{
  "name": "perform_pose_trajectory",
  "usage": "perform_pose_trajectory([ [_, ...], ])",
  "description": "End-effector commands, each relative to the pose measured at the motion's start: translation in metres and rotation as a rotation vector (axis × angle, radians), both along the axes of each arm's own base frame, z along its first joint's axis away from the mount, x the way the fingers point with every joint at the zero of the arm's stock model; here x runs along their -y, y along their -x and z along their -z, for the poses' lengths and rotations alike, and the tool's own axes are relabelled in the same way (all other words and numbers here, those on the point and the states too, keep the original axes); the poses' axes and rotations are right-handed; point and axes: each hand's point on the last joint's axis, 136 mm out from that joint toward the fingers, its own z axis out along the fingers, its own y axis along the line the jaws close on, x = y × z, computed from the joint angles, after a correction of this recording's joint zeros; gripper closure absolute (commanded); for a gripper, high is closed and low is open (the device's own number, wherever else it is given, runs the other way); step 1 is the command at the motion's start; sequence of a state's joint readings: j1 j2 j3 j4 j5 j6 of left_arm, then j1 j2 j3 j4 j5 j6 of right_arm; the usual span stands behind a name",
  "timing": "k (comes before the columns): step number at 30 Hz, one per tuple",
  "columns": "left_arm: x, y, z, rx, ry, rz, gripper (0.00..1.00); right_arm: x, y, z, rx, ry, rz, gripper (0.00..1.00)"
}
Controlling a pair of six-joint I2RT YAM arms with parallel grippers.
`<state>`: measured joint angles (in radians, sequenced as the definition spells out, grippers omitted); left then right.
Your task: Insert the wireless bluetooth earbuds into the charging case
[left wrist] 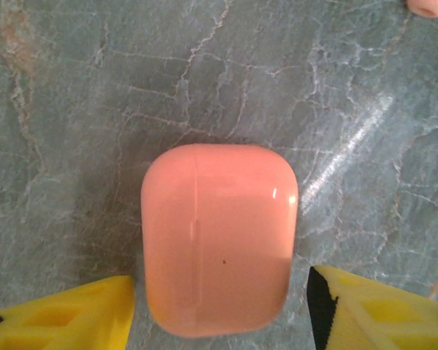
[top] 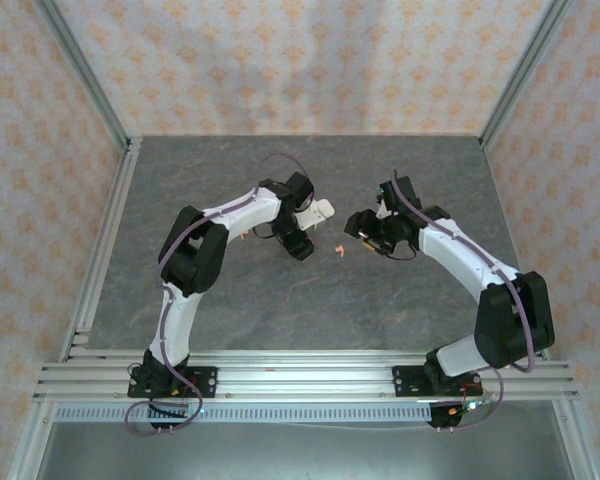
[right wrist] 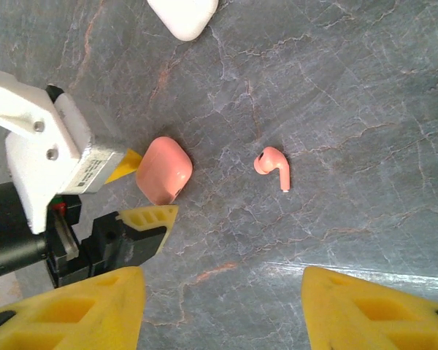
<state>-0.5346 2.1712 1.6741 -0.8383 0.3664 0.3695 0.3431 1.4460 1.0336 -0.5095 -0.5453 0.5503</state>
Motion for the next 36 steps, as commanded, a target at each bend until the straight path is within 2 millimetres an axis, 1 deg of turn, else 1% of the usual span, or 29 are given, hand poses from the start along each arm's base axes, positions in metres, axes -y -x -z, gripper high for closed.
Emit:
perform_pose_trajectory([
  [1, 0.000, -0.003, 0.011, 0.006, -0.012, 0.021, 0.40, 0.003, 0.000, -0.002, 0.014, -0.005, 0.023, 0.41],
  [6, 0.003, -0.002, 0.010, 0.004, 0.010, 0.029, 0.49, 0.004, 0.000, -0.002, 0.015, -0.011, 0.029, 0.41],
  [9, 0.003, 0.001, 0.010, 0.000, 0.015, 0.033, 0.57, 0.003, 0.000, -0.003, 0.015, -0.023, 0.032, 0.41],
  [14, 0.003, 0.007, -0.006, 0.041, 0.057, 0.041, 0.71, 0.001, 0.002, -0.004, 0.021, -0.053, 0.048, 0.41],
  [18, 0.004, 0.013, -0.029, 0.092, 0.112, 0.047, 0.75, -0.003, 0.003, -0.005, 0.022, -0.108, 0.060, 0.41],
  [22, 0.005, 0.021, -0.054, 0.127, 0.162, 0.052, 0.78, -0.016, 0.001, -0.014, 0.030, -0.206, 0.054, 0.41],
  [23, 0.006, 0.023, -0.066, 0.148, 0.179, 0.059, 0.78, -0.019, 0.000, -0.017, 0.034, -0.233, 0.048, 0.41],
  [27, 0.006, 0.037, -0.094, 0.200, 0.221, 0.070, 0.78, -0.041, 0.004, -0.037, 0.051, -0.336, -0.009, 0.41],
  [31, 0.007, 0.053, -0.121, 0.229, 0.299, 0.071, 0.78, -0.073, 0.015, -0.062, 0.083, -0.408, -0.109, 0.40],
  [33, 0.008, 0.062, -0.132, 0.231, 0.332, 0.070, 0.78, -0.082, 0.018, -0.071, 0.098, -0.421, -0.139, 0.40],
  [36, 0.009, 0.072, -0.144, 0.236, 0.366, 0.070, 0.78, -0.091, 0.020, -0.084, 0.122, -0.433, -0.173, 0.39],
])
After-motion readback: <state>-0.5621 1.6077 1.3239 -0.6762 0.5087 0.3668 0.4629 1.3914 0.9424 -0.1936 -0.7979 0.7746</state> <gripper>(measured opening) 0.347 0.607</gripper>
